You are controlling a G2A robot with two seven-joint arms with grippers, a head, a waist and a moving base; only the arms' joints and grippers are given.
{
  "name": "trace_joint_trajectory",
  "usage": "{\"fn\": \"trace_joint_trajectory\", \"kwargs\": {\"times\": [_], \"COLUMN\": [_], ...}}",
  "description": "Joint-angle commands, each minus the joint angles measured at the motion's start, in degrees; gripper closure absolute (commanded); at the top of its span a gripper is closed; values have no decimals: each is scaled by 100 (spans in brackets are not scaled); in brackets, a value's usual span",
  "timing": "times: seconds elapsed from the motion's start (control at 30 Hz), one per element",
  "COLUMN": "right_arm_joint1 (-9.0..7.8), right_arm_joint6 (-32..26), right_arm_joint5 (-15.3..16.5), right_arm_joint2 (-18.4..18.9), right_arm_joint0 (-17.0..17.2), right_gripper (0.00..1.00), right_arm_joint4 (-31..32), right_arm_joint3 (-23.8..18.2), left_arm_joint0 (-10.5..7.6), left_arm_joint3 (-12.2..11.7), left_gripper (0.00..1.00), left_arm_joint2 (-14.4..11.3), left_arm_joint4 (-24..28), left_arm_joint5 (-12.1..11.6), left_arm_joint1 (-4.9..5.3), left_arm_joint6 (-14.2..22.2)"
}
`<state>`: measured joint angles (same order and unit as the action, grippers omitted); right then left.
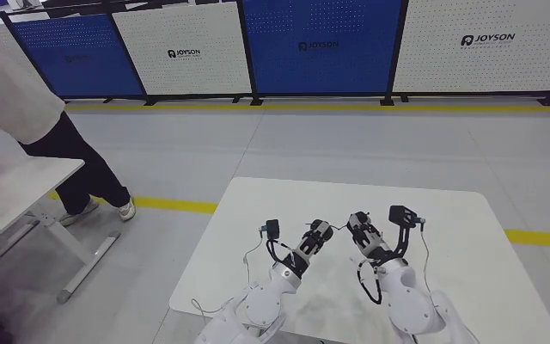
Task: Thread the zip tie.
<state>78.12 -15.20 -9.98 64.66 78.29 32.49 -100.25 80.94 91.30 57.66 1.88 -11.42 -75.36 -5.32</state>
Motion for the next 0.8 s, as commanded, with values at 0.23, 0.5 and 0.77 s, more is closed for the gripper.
{"fn": "trace_joint_trajectory", "kwargs": {"times": [0.23, 0.5, 0.77], "right_arm_joint1": [-6, 0, -5], "right_arm_joint6": [-55, -102, -172], "right_arm_joint5": [-51, -51, 0], "right_arm_joint2": [57, 41, 31], "right_arm_joint0": [3, -15, -10], "right_gripper": [100, 81, 76], "right_arm_joint4": [49, 65, 144], "right_arm_joint3": [-15, -20, -12], "left_arm_joint0": [-8, -26, -36], "left_arm_joint3": [6, -19, -48], "left_gripper": [100, 100, 100], "left_arm_joint2": [37, 52, 61], "left_arm_joint4": [-16, -48, -53], "left_arm_joint5": [69, 101, 120], "left_arm_joint1": [-12, -30, -49], "left_arm_joint6": [12, -30, -48]}}
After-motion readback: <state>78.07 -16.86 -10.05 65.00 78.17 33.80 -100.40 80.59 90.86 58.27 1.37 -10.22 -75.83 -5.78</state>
